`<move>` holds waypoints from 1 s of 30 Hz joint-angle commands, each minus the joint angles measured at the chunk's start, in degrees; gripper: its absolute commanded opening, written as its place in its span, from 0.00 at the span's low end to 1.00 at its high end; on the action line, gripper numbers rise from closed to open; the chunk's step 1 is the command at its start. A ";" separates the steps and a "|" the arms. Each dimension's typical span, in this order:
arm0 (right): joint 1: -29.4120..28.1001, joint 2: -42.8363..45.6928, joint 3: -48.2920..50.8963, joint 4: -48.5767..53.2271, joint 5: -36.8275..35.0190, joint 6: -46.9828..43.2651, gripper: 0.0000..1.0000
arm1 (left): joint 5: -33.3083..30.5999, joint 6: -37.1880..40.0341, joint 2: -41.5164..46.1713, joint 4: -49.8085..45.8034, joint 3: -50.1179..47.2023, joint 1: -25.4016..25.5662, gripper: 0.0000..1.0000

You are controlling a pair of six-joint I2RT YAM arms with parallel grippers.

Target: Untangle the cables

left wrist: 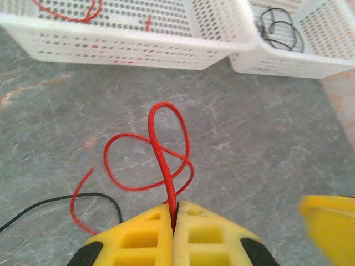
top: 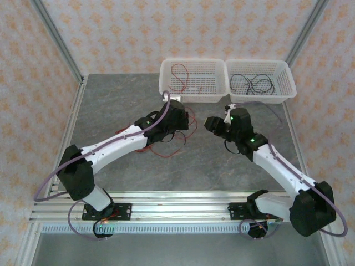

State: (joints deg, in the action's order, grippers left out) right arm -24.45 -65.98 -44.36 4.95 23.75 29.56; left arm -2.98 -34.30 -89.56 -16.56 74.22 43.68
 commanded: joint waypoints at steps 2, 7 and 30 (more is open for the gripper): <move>-3.06 -4.28 0.55 -7.24 -2.68 -1.98 0.51 | -0.90 2.28 2.74 -3.49 3.59 0.72 0.00; -4.03 -4.97 3.19 -11.17 -7.55 -13.04 0.55 | -1.41 2.65 3.94 -4.52 4.86 0.94 0.00; -4.03 -9.55 3.03 -22.40 -3.85 -25.09 0.35 | -1.06 3.45 6.15 -6.84 10.21 1.65 0.00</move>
State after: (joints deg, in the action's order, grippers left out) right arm -28.36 -74.78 -38.85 -15.33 20.84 4.62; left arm -3.44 -31.81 -85.21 -22.24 82.39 44.64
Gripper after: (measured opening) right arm 0.372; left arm 0.042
